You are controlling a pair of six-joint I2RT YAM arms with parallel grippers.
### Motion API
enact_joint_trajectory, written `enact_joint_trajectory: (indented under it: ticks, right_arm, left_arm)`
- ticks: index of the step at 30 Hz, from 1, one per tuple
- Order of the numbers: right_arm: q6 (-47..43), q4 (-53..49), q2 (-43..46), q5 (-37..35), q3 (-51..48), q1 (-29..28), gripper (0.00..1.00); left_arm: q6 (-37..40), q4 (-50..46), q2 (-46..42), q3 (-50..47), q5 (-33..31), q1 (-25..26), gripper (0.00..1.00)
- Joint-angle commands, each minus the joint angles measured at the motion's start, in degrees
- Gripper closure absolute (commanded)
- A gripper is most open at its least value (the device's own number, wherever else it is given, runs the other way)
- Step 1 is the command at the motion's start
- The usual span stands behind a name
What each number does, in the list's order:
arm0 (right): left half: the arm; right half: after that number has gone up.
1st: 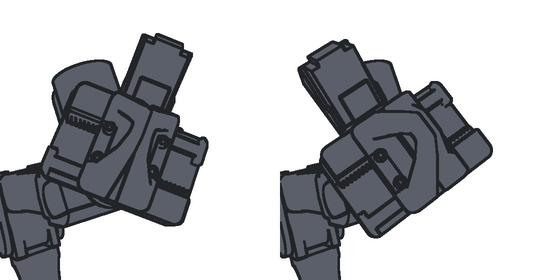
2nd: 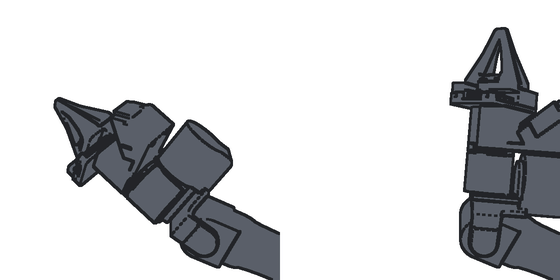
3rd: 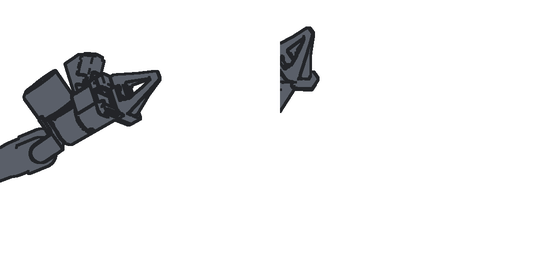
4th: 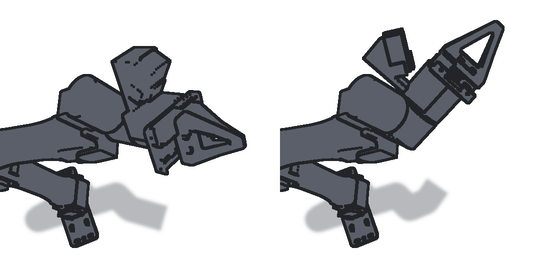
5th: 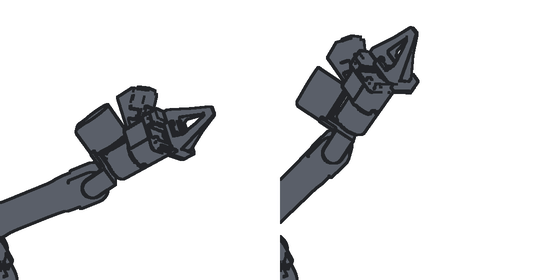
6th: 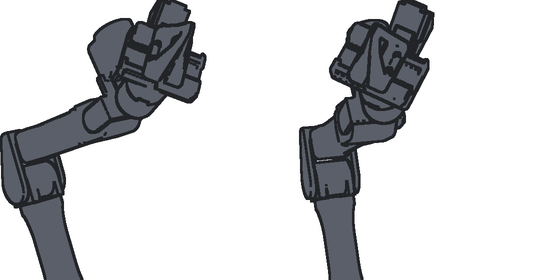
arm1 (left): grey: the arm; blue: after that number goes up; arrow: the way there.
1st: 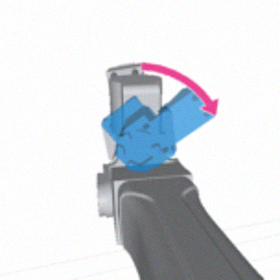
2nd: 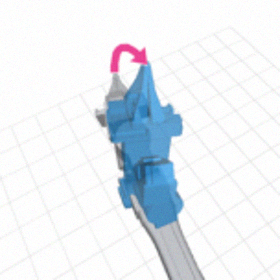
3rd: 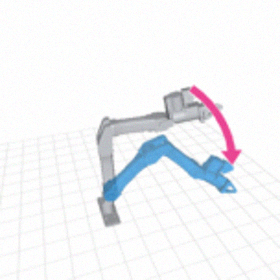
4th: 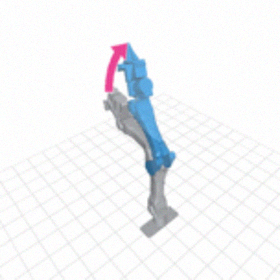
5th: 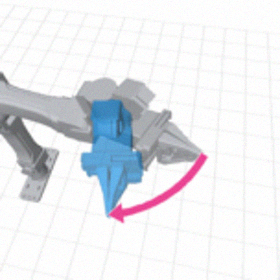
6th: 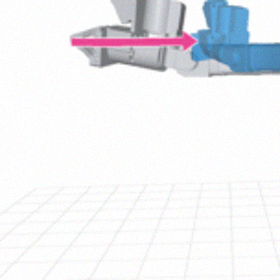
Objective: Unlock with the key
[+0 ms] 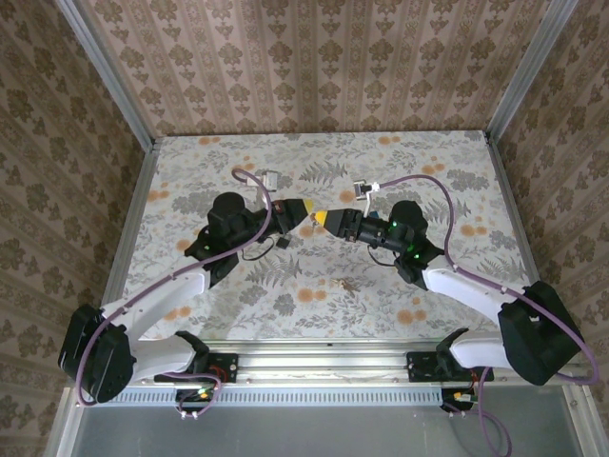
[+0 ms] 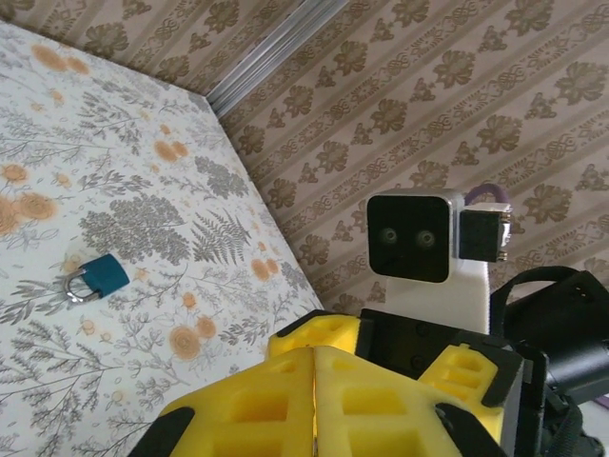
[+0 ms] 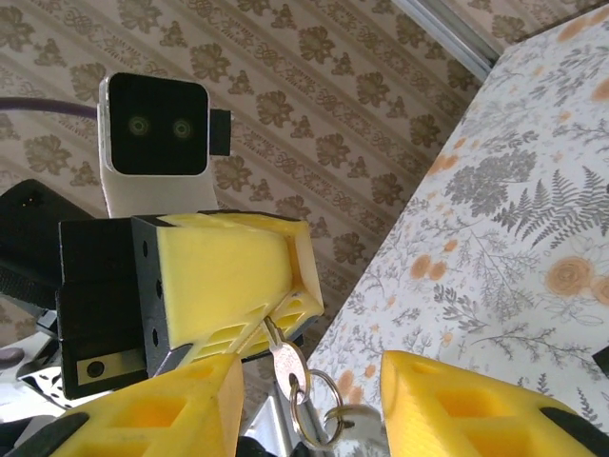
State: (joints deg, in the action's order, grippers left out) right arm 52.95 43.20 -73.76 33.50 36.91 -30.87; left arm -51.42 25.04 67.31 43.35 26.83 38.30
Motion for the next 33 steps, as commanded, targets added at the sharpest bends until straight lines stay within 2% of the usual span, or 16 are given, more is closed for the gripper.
enact_joint_trajectory:
  ticks: [1,8,10,14,22,26,27,29,30,33]
  right_arm:
    - [1.3,3.5,-0.8,2.5,1.1,-0.2,0.59]
    - [1.4,4.9,-1.1,3.6,1.0,-0.4,0.72]
    - [1.5,5.2,-1.0,3.8,0.9,-0.4,0.72]
    - [1.6,5.9,-1.1,4.6,1.0,-0.6,0.66]
    - [1.0,5.6,-1.3,4.4,0.8,-0.5,1.00]
    - [-0.3,4.4,-0.2,3.3,0.5,-0.6,1.00]
    - [-0.8,3.8,0.0,3.1,0.5,-0.6,1.00]
    - [-1.8,2.2,0.7,2.6,0.7,-0.5,1.00]
    - [-2.2,1.6,0.9,2.5,0.7,-0.5,1.00]
    - [-2.6,0.1,1.2,2.4,1.0,-0.3,1.00]
  left_arm:
    - [-0.8,4.2,-0.3,-0.5,1.2,0.6,1.00]
    - [-1.1,5.0,-0.2,-0.5,0.9,1.0,1.00]
    - [-1.1,5.2,-0.1,-0.5,0.9,0.9,1.00]
    - [-1.3,5.5,0.3,-0.4,1.1,1.1,1.00]
    - [-1.7,6.1,0.2,-0.6,1.0,1.2,1.00]
    - [-1.4,5.6,-0.1,-0.7,0.4,1.1,1.00]
    - [-1.5,5.6,-0.2,-0.8,0.5,1.1,0.92]
    - [-1.9,5.3,-0.4,-1.2,0.0,0.7,0.58]
    - [-2.3,5.3,-0.7,-1.5,-0.3,0.5,0.47]
    - [-3.0,5.9,-1.9,-2.6,-0.4,-0.6,0.46]
